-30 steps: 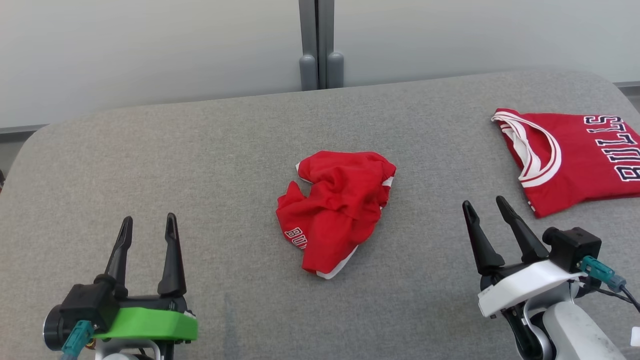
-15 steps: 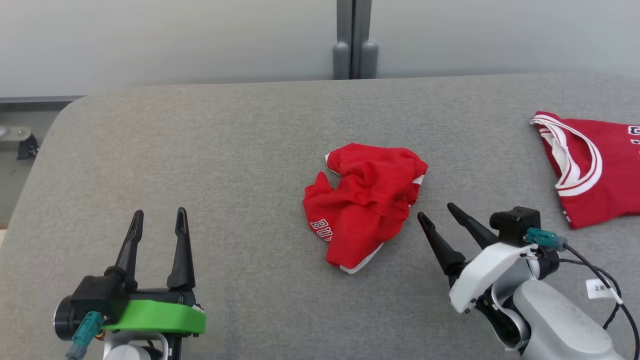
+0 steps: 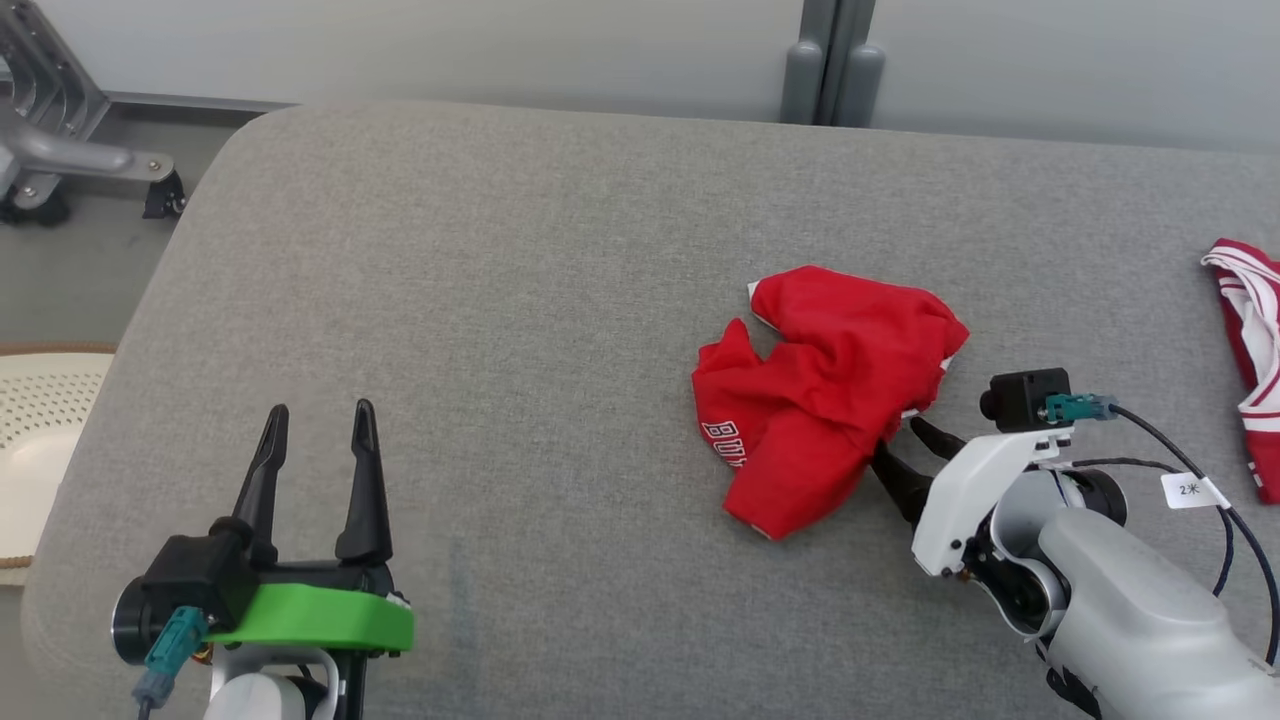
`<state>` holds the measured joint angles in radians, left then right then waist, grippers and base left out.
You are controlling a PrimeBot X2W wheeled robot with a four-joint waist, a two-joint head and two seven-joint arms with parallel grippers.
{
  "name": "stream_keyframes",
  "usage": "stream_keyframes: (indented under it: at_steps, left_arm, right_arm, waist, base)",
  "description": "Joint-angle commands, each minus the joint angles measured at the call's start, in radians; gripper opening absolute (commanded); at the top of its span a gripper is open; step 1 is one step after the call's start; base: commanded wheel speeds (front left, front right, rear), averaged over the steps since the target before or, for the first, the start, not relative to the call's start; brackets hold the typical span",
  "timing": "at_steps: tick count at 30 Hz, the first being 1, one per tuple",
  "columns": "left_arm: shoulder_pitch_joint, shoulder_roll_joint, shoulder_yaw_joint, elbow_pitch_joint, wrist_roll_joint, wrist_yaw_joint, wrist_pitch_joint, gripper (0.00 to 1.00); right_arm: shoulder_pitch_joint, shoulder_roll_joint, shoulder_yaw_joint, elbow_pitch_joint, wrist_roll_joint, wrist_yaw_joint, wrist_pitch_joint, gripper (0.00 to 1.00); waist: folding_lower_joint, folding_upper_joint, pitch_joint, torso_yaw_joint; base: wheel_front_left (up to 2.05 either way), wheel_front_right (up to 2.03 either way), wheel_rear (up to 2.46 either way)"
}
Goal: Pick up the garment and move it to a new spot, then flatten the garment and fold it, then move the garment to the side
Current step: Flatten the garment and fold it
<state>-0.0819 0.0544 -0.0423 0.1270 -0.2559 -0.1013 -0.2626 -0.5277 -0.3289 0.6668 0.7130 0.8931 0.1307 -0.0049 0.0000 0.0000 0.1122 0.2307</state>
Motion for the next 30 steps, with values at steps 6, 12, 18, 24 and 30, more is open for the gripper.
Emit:
stream_keyframes:
  at_steps: [6, 12, 18, 24, 30]
  left_arm:
    - [-0.010, -0.002, 0.015, 0.011, 0.002, -0.003, -0.002, 1.00]
    - [0.004, -0.003, 0.020, 0.024, 0.001, -0.003, -0.002, 1.00]
    - [0.021, -0.003, 0.030, 0.029, 0.004, -0.006, -0.002, 1.00]
    - [0.031, -0.003, 0.030, 0.034, -0.005, -0.006, -0.002, 1.00]
    - [0.024, -0.003, 0.017, 0.044, -0.012, -0.003, -0.002, 1.00]
  right_arm:
    - [-0.033, -0.008, 0.053, -0.001, 0.065, 0.000, -0.046, 0.00]
    - [-0.051, -0.052, 0.097, -0.045, 0.096, 0.000, -0.113, 0.00]
    - [-0.070, -0.151, 0.109, -0.119, 0.111, 0.000, -0.107, 0.00]
    - [-0.050, -0.260, 0.066, -0.164, 0.105, 0.000, -0.028, 0.00]
    - [0.014, -0.310, -0.036, -0.143, 0.076, 0.000, 0.050, 0.00]
  waist:
    - [0.0000, 0.0000, 0.004, 0.009]
    - [0.0000, 0.0000, -0.023, -0.033]
    - [0.0000, 0.0000, -0.046, -0.103]
    - [0.0000, 0.0000, -0.049, -0.169]
    - [0.0000, 0.0000, -0.041, -0.207]
  base:
    - [0.00, 0.00, 0.00]
    - [0.00, 0.00, 0.00]
    - [0.00, 0.00, 0.00]
    - [0.00, 0.00, 0.00]
    - [0.00, 0.00, 0.00]
